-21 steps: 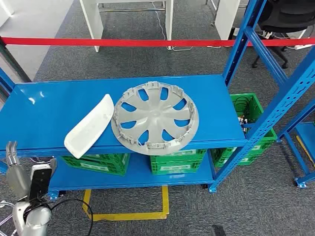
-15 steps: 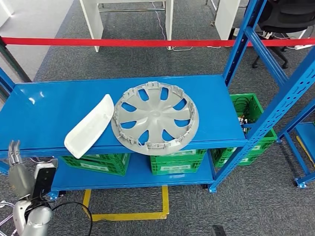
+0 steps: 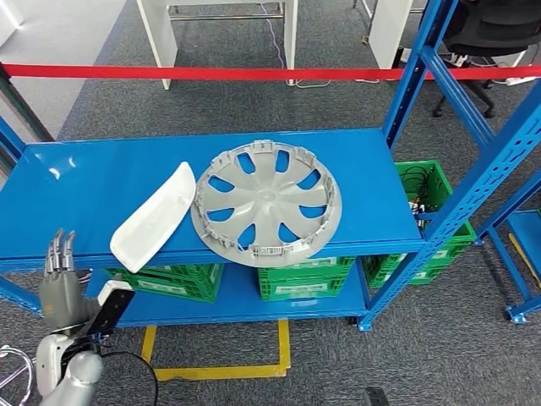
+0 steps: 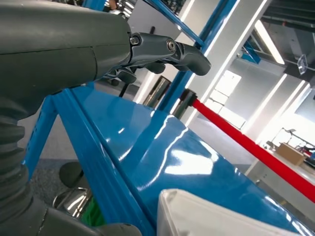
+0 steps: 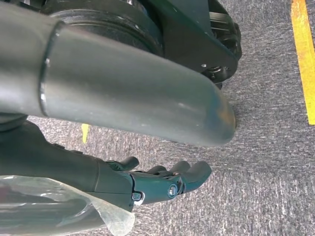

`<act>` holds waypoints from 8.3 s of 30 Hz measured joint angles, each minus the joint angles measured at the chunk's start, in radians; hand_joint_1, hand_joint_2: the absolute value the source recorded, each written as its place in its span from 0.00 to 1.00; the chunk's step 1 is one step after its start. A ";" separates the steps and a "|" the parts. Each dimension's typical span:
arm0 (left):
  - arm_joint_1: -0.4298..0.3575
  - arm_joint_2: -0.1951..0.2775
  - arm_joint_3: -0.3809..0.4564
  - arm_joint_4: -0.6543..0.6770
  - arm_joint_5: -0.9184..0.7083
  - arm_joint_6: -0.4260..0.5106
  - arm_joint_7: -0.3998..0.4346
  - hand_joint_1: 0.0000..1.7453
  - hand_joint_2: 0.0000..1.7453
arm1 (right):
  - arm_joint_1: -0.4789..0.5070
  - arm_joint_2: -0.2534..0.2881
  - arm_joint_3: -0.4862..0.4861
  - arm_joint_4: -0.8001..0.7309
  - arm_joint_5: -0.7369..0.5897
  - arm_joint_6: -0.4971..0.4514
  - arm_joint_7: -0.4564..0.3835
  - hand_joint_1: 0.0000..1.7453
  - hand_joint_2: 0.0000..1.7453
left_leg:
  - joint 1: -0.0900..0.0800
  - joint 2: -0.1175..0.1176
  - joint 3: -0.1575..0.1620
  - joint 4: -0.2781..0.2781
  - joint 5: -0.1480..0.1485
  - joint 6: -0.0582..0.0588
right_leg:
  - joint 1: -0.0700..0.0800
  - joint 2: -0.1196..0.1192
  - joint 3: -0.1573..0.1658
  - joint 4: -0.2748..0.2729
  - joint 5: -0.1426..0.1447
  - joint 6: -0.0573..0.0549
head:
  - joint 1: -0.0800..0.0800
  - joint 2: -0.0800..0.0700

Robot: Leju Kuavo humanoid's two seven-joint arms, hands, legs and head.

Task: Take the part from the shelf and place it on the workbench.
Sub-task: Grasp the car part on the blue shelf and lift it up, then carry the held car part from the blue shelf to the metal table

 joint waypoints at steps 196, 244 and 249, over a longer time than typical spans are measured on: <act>0.248 -0.151 0.098 -0.778 -0.097 0.008 -0.299 1.00 1.00 | -0.018 0.035 0.011 0.035 0.002 -0.147 0.101 0.00 0.00 | 0.027 0.015 -0.066 0.153 -0.007 -0.044 | -0.007 -0.014 -0.028 -0.008 0.027 -0.005 | -0.001 0.000; 0.272 -0.120 0.126 -0.796 -0.060 0.010 -0.300 1.00 1.00 | -0.021 0.057 0.009 0.034 0.004 -0.180 0.091 0.00 0.00 | -0.001 0.022 -0.141 0.012 0.125 0.013 | 0.028 -0.005 0.098 -0.019 -0.049 -0.025 | 0.014 0.000; 0.269 -0.120 0.125 -0.796 -0.056 0.010 -0.300 1.00 1.00 | -0.018 0.060 0.009 0.033 0.004 -0.184 0.091 0.00 0.00 | 0.005 0.018 -0.167 0.033 0.107 -0.014 | 0.024 -0.011 0.098 -0.080 -0.010 -0.033 | 0.015 0.000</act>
